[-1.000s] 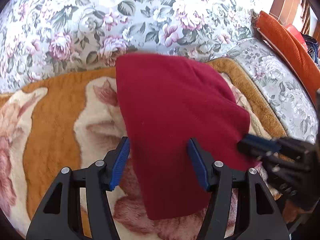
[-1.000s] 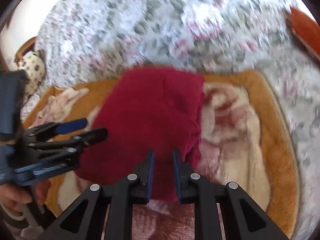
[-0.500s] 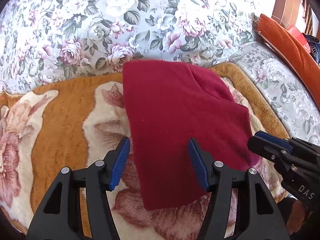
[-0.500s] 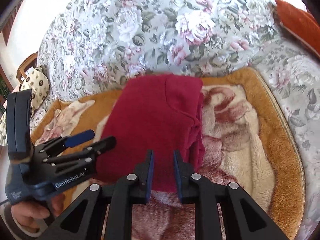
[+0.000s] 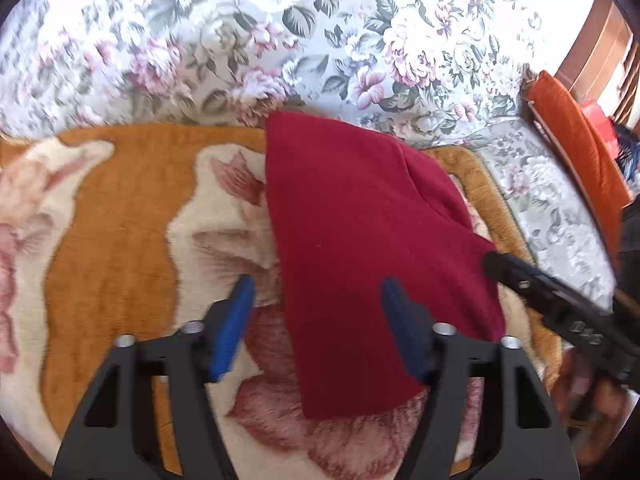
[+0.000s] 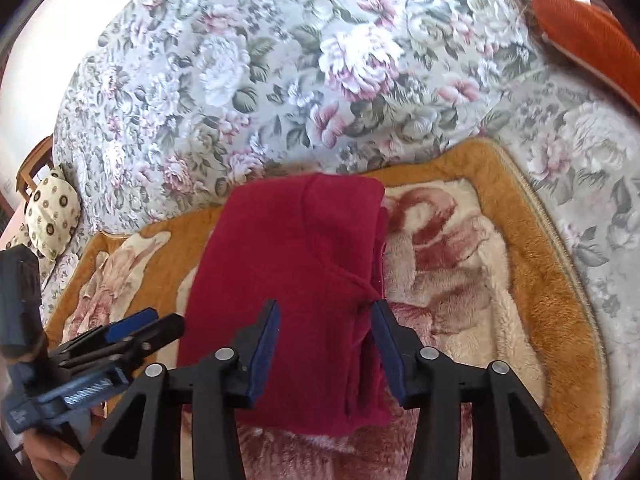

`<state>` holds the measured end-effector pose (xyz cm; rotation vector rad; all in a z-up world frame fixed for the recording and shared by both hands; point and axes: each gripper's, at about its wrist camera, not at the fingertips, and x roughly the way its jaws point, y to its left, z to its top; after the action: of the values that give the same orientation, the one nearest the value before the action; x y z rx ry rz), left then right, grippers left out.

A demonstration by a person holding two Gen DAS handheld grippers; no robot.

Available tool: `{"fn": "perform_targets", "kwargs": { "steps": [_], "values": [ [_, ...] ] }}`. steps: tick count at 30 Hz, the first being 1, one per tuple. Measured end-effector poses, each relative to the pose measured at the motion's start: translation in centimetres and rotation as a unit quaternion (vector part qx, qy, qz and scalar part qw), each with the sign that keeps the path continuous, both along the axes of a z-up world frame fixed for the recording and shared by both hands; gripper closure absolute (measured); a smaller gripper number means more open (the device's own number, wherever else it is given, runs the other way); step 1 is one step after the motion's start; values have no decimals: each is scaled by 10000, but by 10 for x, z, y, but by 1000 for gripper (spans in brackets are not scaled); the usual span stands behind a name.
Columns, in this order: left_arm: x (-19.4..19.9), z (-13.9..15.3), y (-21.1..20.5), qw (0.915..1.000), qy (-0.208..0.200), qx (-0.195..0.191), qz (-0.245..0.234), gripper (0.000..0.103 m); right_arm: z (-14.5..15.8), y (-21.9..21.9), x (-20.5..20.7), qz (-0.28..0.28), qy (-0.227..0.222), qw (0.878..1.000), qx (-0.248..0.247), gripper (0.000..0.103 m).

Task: Fold small clothes

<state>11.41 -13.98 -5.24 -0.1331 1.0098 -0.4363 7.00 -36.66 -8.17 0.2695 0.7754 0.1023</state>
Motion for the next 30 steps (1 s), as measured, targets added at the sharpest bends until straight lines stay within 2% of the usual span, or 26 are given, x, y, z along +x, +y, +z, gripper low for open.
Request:
{"fn": "perform_targets", "kwargs": {
  "steps": [2,4,9,11,20,24,28,30],
  "values": [
    [9,-6,4,9993,192,-309,6,24,-10,-5,11,-47,175,9998,38,55],
    [18,-12,5,9988,306,-391,58,24,-19,-14,22,-82,248,9995,175,55],
    [42,-33,-3,9969,589,-513,-98,23,-39,-30,49,56,355,9967,732,44],
    [49,-39,-6,9958,653,-626,-158,19,-44,-30,58,195,348,9958,821,42],
    [60,-46,-22,9963,575,-564,-297,16,-63,-31,78,346,465,9881,1427,40],
    [54,-44,-22,9973,394,-509,-339,16,-55,-22,73,388,361,9919,1157,48],
    [44,-32,-19,9978,220,-461,-419,25,-41,-10,64,366,183,9957,833,60],
    [38,-23,-15,9978,163,-472,-433,26,-30,-1,57,421,69,9969,664,62]
  ]
}}
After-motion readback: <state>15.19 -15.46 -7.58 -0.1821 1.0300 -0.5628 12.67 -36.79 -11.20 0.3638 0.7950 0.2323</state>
